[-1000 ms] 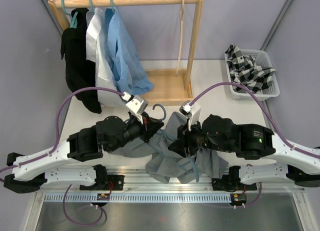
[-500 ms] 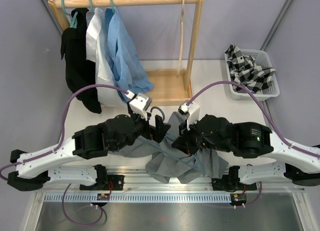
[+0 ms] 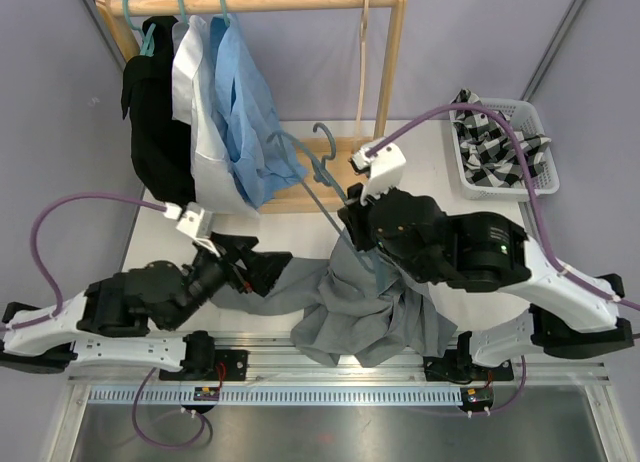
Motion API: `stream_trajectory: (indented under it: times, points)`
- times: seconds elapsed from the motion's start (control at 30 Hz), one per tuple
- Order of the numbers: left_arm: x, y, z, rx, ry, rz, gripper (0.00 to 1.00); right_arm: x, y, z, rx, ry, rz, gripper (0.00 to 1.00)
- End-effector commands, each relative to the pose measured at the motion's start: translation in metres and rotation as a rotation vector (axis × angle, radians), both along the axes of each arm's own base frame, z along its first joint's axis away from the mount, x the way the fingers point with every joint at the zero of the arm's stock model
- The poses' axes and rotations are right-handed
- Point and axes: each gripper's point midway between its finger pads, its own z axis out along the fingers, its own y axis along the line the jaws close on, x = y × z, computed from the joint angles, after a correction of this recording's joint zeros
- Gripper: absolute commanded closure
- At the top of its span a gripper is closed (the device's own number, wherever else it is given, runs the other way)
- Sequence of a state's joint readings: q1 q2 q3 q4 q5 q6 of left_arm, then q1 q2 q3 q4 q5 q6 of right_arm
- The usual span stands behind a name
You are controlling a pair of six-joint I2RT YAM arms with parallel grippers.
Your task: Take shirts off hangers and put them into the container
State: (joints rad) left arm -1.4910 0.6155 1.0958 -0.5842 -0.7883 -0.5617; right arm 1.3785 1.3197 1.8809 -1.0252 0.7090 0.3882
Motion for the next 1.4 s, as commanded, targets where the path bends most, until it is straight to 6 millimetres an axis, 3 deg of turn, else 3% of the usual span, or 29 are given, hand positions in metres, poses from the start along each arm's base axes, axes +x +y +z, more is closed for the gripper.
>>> stream_trajectory:
  times: [0.0, 0.2, 0.33, 0.37, 0.43, 0.47, 0.63, 0.93, 1.1, 1.23, 1.37]
  points:
    - [-0.005, -0.009, -0.034, 0.030, 0.067, 0.010, 0.01, 0.033, -0.008, 0.029, -0.064, -0.159, -0.196, 1.00]
    - [-0.016, -0.013, -0.049, 0.042, 0.093, -0.032, 0.01, 0.066, 0.001, 0.060, -0.078, -0.271, -0.337, 1.00]
    - [-0.024, -0.016, -0.058, 0.072, 0.102, -0.061, 0.01, 0.104, 0.005, 0.068, -0.036, -0.252, -0.367, 1.00]
    - [-0.024, -0.016, -0.059, 0.076, 0.103, -0.060, 0.01, 0.118, -0.005, 0.077, -0.019, -0.258, -0.400, 1.00]
    - [-0.027, -0.018, -0.060, 0.076, 0.103, -0.071, 0.01, 0.134, 0.004, 0.073, -0.032, -0.252, -0.390, 1.00]
    - [-0.027, -0.019, -0.059, 0.076, 0.101, -0.073, 0.01, 0.147, -0.007, 0.085, -0.002, -0.262, -0.422, 1.00]
    - [-0.029, -0.022, -0.054, 0.060, 0.086, -0.088, 0.01, 0.192, 0.003, 0.075, -0.011, -0.232, -0.387, 1.00]
    - [-0.032, -0.030, -0.048, 0.043, 0.059, -0.114, 0.01, 0.244, 0.015, 0.070, 0.071, -0.223, -0.326, 1.00]
    - [-0.033, -0.034, -0.049, 0.039, 0.055, -0.123, 0.01, 0.256, 0.021, 0.083, 0.105, -0.275, -0.302, 1.00]
    - [-0.034, -0.037, -0.054, 0.033, 0.063, -0.128, 0.01, 0.251, 0.020, 0.102, 0.158, -0.313, -0.290, 1.00]
    - [-0.034, -0.038, -0.056, 0.034, 0.065, -0.129, 0.01, 0.248, 0.015, 0.109, 0.160, -0.335, -0.300, 1.00]
